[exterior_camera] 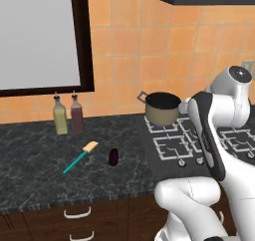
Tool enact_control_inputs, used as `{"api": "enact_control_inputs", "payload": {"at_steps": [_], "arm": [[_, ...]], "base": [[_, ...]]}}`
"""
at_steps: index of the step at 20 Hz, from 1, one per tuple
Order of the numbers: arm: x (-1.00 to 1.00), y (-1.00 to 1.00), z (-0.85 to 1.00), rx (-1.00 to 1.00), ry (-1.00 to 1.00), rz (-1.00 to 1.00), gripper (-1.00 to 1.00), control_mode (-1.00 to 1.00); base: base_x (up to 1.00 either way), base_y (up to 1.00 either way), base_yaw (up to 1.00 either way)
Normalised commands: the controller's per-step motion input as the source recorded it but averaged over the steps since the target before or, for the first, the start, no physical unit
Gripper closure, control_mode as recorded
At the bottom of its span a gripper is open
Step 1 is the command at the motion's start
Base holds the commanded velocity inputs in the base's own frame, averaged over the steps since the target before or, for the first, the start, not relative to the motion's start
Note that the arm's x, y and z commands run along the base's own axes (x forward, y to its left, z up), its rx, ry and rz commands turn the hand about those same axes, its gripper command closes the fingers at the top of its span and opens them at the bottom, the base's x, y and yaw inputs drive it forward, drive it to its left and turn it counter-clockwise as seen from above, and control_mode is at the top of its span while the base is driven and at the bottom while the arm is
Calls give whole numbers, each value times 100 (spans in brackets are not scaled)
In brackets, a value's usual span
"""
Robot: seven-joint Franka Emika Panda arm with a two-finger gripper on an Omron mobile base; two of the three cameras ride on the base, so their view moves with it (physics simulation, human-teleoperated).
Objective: Put the eggplant and bell pepper in the pot. Retrieve the spatula and lightly stir the vegetables in the pot.
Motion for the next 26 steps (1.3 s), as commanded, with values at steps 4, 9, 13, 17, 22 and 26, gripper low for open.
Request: {"api": "enact_control_inputs", "payload": {"at_steps": [4, 9, 13, 17, 22, 26], "arm": [[0, 0, 0, 0, 0, 0, 100, 100], [20, 16, -6, -3, 2, 0, 100, -100], [82, 40, -3, 0, 3, 0, 100, -100], [100, 15, 0, 0, 7, 0, 100, -100], [100, -26, -23, -1, 14, 1, 100, -100], [100, -17, -33, 0, 11, -2, 100, -100]], "base": [[56, 22, 0], [0, 0, 0], [0, 0, 0], [0, 0, 0], [0, 0, 0], [0, 0, 0]]}}
